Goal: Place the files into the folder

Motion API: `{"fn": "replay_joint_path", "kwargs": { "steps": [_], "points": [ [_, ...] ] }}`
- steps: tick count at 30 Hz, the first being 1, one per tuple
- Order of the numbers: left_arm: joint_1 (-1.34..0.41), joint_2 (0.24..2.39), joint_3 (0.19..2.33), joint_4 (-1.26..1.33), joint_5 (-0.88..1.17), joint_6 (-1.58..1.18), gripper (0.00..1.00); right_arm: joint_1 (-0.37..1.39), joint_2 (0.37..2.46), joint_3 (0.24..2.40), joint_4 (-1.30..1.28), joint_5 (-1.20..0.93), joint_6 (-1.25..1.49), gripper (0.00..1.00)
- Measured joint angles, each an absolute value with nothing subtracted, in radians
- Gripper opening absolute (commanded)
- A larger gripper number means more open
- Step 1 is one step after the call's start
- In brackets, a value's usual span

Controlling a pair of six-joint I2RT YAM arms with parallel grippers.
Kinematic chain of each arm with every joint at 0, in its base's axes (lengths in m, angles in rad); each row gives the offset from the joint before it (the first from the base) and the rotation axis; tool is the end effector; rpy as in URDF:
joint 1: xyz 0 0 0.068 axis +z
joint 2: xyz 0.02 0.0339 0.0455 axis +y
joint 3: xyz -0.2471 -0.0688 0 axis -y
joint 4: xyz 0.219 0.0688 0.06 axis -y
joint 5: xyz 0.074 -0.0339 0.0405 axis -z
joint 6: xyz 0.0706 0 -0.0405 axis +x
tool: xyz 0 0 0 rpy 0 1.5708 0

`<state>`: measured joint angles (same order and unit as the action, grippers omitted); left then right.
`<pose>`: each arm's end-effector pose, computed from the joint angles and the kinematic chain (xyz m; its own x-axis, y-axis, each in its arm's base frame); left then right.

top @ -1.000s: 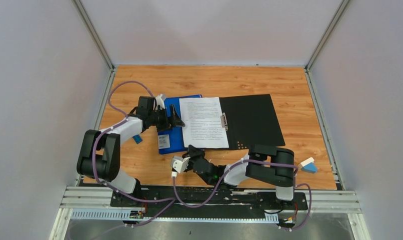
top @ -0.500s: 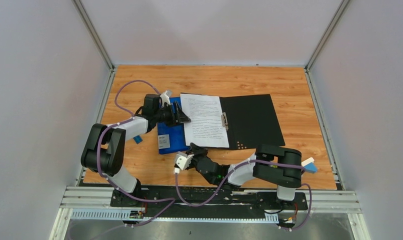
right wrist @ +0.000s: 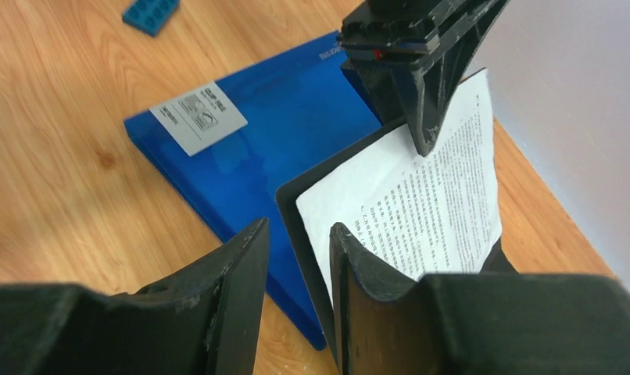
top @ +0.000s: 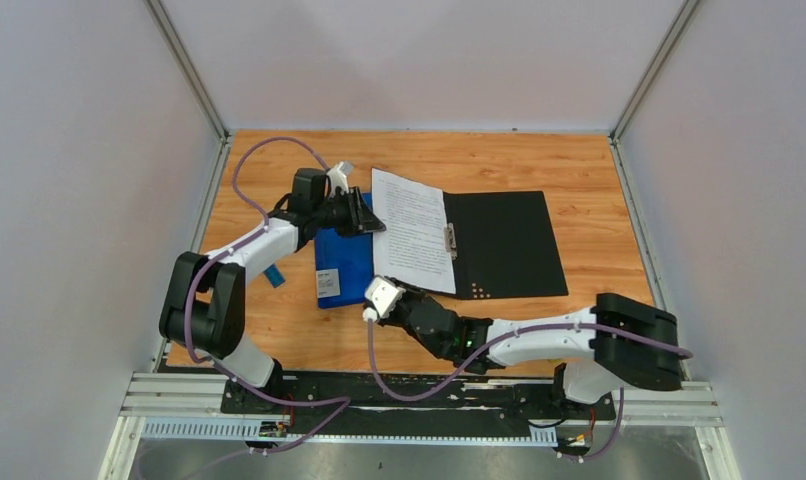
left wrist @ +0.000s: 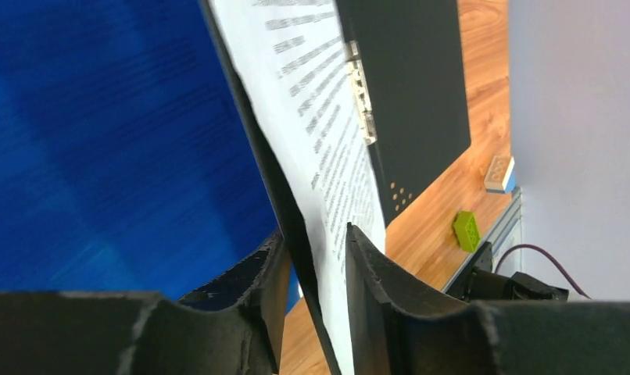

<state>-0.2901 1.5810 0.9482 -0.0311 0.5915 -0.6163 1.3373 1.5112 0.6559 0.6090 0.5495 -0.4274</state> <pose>0.3136 -0.1347 0.1977 -0.8623 -0.2433 -0.4441 0.1959 0.6485 -0.7356 0.1109 0.3071 0.2015 0.2440 -0.5019 -0.8298 -0.6717 0.5297 -0.5179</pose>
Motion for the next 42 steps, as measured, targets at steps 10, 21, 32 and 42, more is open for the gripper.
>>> {"fn": "replay_joint_path", "kwargs": {
  "steps": [10,21,32,42],
  "points": [
    [-0.405,1.569,1.041,-0.015,0.592,-0.659,0.71,1.293,1.133,0.694,0.317,0.517,-0.245,0.36],
    [-0.579,1.609,1.256,0.059,0.578,-0.753,0.87,1.232,0.785,0.707,0.103,0.503,-0.18,0.39],
    [-0.723,1.847,1.456,0.151,0.54,-0.807,1.0,1.221,0.593,0.714,-0.104,0.517,-0.131,0.4],
    [-0.796,2.012,1.604,0.147,0.524,-0.817,1.0,1.221,0.533,0.768,-0.206,0.535,-0.094,0.41]
  ]
}}
